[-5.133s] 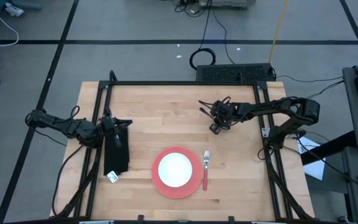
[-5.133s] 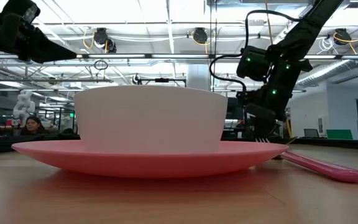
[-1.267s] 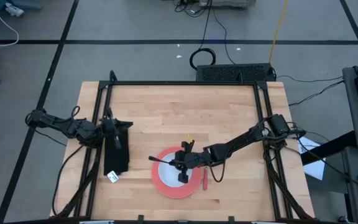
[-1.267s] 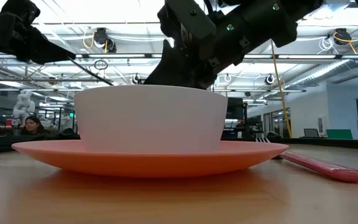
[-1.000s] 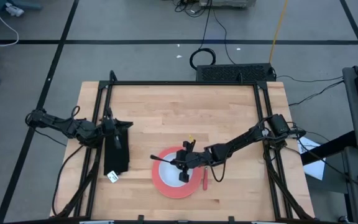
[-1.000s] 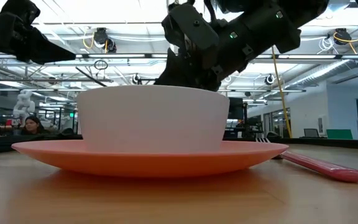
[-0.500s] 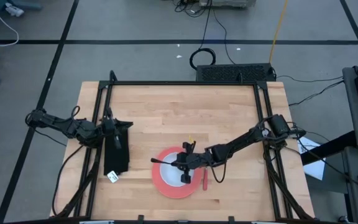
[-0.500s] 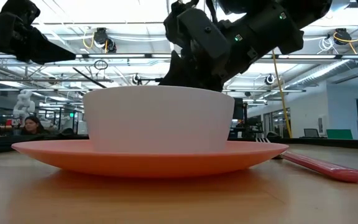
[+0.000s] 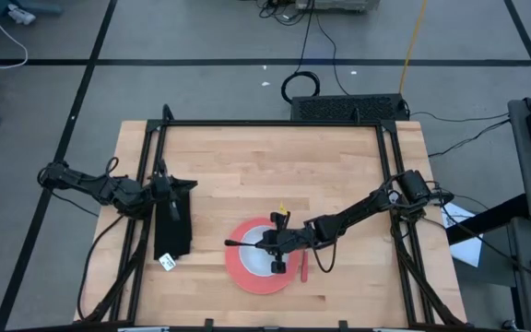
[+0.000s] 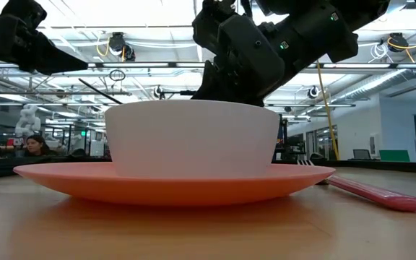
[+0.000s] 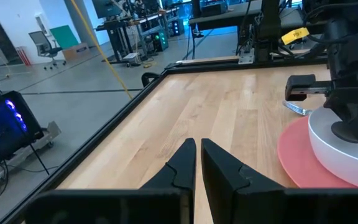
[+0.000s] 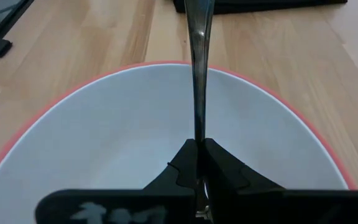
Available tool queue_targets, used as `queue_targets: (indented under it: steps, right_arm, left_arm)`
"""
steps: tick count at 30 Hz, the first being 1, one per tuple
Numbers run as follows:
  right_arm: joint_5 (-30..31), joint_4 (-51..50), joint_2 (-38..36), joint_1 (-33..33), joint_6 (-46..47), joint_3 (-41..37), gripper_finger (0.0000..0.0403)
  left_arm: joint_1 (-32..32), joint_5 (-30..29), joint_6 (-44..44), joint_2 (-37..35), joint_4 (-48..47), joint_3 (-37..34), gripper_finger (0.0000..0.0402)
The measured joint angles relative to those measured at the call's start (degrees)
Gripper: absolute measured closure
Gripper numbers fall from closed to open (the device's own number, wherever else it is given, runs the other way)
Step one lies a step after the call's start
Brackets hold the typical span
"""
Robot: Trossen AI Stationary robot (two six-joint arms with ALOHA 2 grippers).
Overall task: Set table place
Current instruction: Put the black spoon into the white bowl
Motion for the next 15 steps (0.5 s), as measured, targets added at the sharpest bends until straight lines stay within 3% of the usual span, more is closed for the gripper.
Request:
queue_targets:
  steps: [15]
  right_arm:
    - [-0.08,-0.32,0.0,0.0,0.3,0.0,0.0398]
  left_arm:
    - [-0.02,0.0,0.0,0.0,-0.24,0.0,0.0371]
